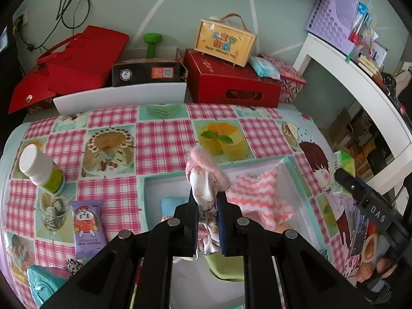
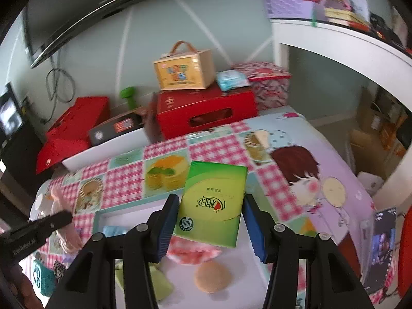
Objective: Organize soft objects
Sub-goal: 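Lift the scrunchie and tissue pack and carry both over the tray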
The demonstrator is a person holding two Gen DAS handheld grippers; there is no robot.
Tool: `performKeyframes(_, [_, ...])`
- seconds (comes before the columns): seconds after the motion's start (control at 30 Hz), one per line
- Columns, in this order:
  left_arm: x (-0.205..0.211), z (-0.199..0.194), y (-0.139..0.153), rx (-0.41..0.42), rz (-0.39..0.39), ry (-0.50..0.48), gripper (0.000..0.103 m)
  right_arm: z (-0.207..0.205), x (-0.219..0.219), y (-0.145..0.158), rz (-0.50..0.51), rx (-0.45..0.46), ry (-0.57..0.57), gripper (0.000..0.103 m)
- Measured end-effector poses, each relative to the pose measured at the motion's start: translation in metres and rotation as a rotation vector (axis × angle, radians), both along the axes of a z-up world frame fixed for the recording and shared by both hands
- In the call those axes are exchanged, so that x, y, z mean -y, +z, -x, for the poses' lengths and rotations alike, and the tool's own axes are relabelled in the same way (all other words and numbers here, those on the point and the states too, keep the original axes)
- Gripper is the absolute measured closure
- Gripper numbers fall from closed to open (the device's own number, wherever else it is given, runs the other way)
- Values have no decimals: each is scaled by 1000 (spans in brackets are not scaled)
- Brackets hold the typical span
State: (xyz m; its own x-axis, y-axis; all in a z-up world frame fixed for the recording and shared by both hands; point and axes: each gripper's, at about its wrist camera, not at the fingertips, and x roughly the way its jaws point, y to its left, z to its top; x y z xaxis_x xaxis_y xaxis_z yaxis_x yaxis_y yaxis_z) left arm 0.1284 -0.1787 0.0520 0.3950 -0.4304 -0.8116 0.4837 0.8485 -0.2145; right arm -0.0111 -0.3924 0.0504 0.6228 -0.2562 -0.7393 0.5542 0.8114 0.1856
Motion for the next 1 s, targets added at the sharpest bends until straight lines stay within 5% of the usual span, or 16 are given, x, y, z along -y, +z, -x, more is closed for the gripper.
performKeyframes(0.63, [27,-12,-49,-81,-71,-18,90,-33,5,-68,-89,-177,29,49])
performKeyframes(1.0, [32,-21,-73,-139,-101,-6,90,-46,0,-82,-100,-225,61,49])
